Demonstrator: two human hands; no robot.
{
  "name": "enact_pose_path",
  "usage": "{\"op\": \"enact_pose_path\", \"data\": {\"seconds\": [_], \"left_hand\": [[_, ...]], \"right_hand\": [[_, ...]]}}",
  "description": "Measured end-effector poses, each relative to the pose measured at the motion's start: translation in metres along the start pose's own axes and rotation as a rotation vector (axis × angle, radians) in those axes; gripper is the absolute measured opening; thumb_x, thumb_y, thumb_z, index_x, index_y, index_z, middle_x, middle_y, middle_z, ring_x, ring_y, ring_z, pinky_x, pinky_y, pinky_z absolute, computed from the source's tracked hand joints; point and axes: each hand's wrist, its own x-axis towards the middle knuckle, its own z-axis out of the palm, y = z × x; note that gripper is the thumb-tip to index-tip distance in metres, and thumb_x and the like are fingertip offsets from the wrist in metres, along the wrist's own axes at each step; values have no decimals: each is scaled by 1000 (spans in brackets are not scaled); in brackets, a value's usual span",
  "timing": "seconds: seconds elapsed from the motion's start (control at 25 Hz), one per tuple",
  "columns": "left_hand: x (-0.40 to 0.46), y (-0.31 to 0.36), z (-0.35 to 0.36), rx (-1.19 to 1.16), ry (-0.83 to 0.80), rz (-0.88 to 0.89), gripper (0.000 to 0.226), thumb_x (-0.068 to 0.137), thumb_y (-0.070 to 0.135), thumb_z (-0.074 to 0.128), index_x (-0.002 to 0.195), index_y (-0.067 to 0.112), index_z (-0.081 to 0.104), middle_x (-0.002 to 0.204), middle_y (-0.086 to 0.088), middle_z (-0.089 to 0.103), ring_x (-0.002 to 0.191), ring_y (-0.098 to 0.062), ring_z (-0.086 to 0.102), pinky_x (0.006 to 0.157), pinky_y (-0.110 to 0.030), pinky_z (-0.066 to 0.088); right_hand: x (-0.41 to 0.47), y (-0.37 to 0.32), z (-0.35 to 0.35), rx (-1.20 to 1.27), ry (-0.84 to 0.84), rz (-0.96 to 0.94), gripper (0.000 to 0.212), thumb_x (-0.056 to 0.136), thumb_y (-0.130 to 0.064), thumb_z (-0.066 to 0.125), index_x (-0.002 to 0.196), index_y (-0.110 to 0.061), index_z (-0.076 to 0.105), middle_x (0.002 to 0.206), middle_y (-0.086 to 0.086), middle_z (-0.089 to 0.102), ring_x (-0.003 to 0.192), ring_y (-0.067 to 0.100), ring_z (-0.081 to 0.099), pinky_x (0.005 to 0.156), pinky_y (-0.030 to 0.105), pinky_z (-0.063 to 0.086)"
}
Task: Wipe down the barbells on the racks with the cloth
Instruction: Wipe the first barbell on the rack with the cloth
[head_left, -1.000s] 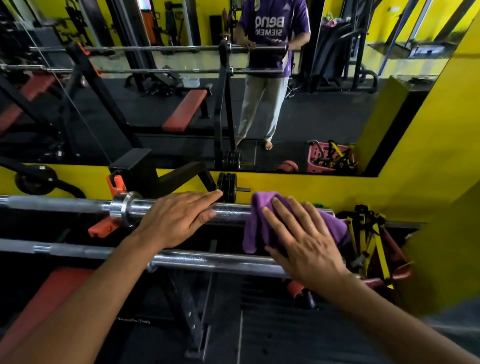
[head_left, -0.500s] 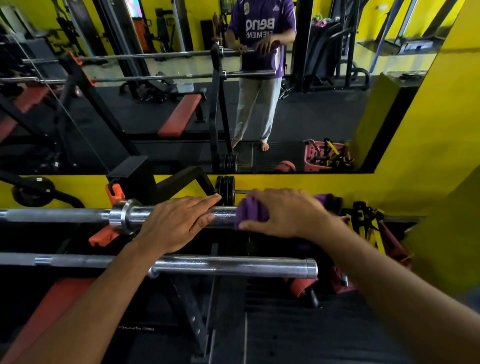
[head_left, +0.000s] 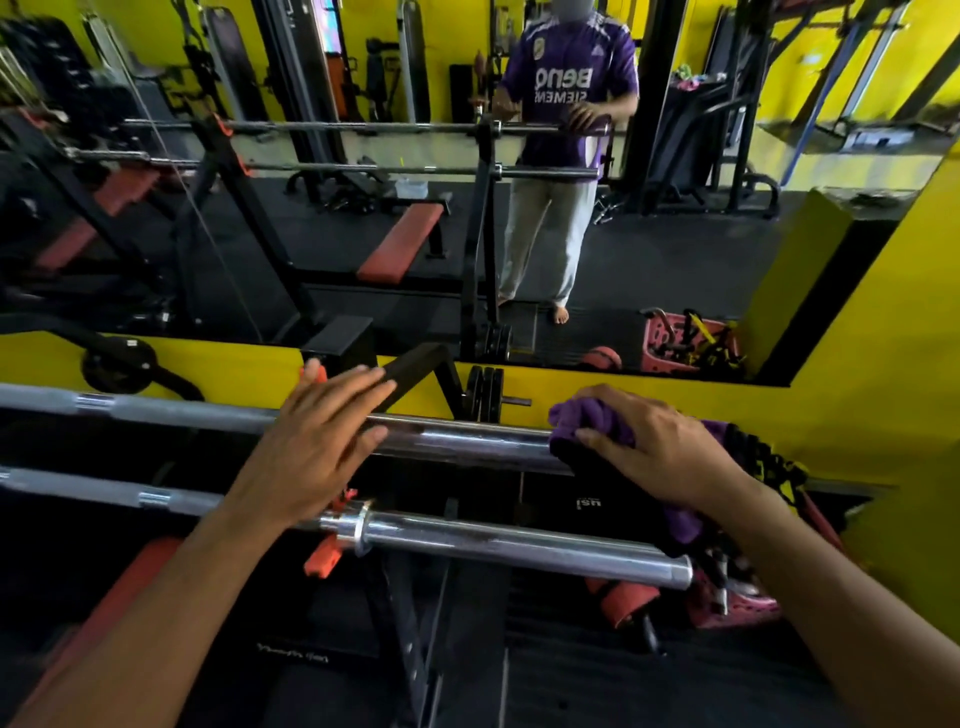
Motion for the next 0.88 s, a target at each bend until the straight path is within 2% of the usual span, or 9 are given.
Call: {"op": "enact_pose_path", "data": {"seconds": [0.08,0.16,0.28,0.4,0.48,0.56,0.64,0.76,0.88], "left_hand": [[-19,-25,-2,27,-52,-5,58,107,49,29,148,12,50,153,-8,46,141,-28,43,119,-57,30],[-28,-37,6,3,-134,24,60,108,50,28,152,13,42,158,-7,39,147,-26,36,117,-56,32],[-25,-48,11,-58,-206,15,67,107,56,22,161,17,21,168,1,20,156,-14,14,126,-47,14],[-21,-58,9,-47,-271,38,76,103,67,14,163,24,-3,170,10,-6,156,-6,-5,126,-36,-4],[-18,-59,7,-41,-306,49,80,99,72,9,160,26,-15,168,11,-18,154,-4,-15,125,-34,-10],[-16,-59,5,-21,-328,54,82,98,73,6,158,26,-23,166,11,-26,152,-4,-23,123,-33,-16],[-15,-61,3,65,-312,79,79,100,71,2,158,23,-23,167,7,-25,152,-7,-23,123,-42,-19],[-10,-71,-1,193,-296,166,72,105,61,1,161,18,-14,169,4,-12,155,-11,-17,123,-55,-15],[-3,-78,-1,152,-324,204,67,106,55,3,161,20,-15,169,6,-9,154,-10,-18,122,-53,-16]], "right_hand": [[14,0,6,-113,-71,42,37,93,-67,42,119,-42,49,104,-13,68,96,21,66,76,43,53],[27,-3,6,-87,-163,98,46,88,-76,38,114,-41,52,95,-11,68,89,22,66,77,45,54],[42,-11,-1,77,-182,126,47,88,-77,40,110,-39,58,92,-11,68,86,14,65,80,48,53],[47,-38,2,94,-60,72,43,92,-69,41,117,-36,54,97,-12,67,87,13,64,80,45,52],[45,-62,18,-39,-49,26,41,94,-66,38,125,-40,47,106,-13,65,92,15,62,78,41,50],[38,-76,44,-258,-48,6,49,94,-72,29,131,-42,43,110,-13,64,97,19,62,80,39,48],[36,-76,54,-347,-24,18,55,93,-75,23,129,-41,44,107,-11,64,96,22,63,78,38,48],[42,-79,46,-312,-47,107,48,92,-75,27,118,-40,48,98,-10,67,90,23,65,66,33,37],[68,-97,60,-302,-76,351,44,92,-75,34,107,-38,53,106,-1,71,99,30,66,72,37,38]]}}
